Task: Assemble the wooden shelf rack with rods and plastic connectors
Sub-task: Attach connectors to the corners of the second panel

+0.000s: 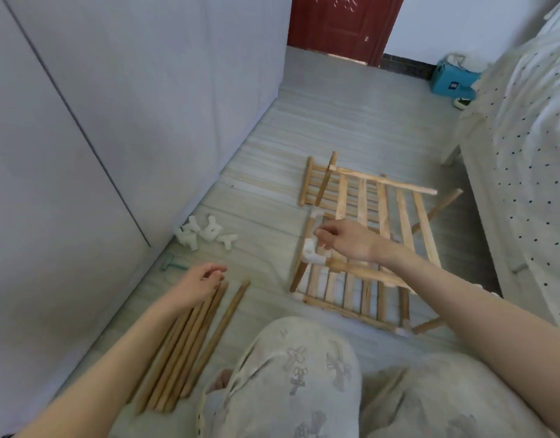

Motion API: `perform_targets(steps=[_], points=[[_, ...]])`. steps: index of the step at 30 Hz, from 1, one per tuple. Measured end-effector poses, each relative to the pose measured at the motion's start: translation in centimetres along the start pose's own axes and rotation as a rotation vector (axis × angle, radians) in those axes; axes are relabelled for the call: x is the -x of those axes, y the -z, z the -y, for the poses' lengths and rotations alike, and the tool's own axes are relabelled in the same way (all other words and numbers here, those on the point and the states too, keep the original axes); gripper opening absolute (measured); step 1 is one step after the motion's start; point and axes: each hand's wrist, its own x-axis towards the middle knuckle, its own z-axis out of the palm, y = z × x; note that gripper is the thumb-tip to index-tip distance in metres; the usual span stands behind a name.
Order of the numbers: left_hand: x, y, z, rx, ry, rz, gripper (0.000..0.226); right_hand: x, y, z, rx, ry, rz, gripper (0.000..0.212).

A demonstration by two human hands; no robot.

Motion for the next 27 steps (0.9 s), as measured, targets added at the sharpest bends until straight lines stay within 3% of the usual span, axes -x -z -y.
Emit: perform_targets(steps=[9, 12, 18, 21, 25, 27], points=[[-6.8, -3.7, 9.8, -0.118, 0.179, 0.028, 0.029, -8.9, -5.9, 1.6, 0.377, 0.093, 0.154, 0.042], [-8.4, -6.4, 11.6, -0.191, 0.187, 0.076, 0.032, -9.1, -7.4, 0.7, 0.546, 0.145, 0.033, 0.042], [-9.0, -10.8, 13.0, -0.624, 0.179, 0.171, 0.031, -9.0, -7.8, 0.2, 0.453, 0.213, -0.034, 0.036], [-8.8, -11.3, 13.0, -0.678, 0.224, 0.164, 0.024, -8.2, -7.7, 0.0, 0.247, 0.239, -0.099, 0.029], [-8.7, -9.6, 11.8, -0.49, 0.171, 0.113, 0.037, -7.6, -8.4, -0.2, 0.364, 0.024, -0.263, 0.038], [-8.5, -8.1, 10.5, -0.354, 0.099, 0.023, 0.044, -7.1, -8.2, -0.2, 0.346, -0.179, -0.219, 0.05]])
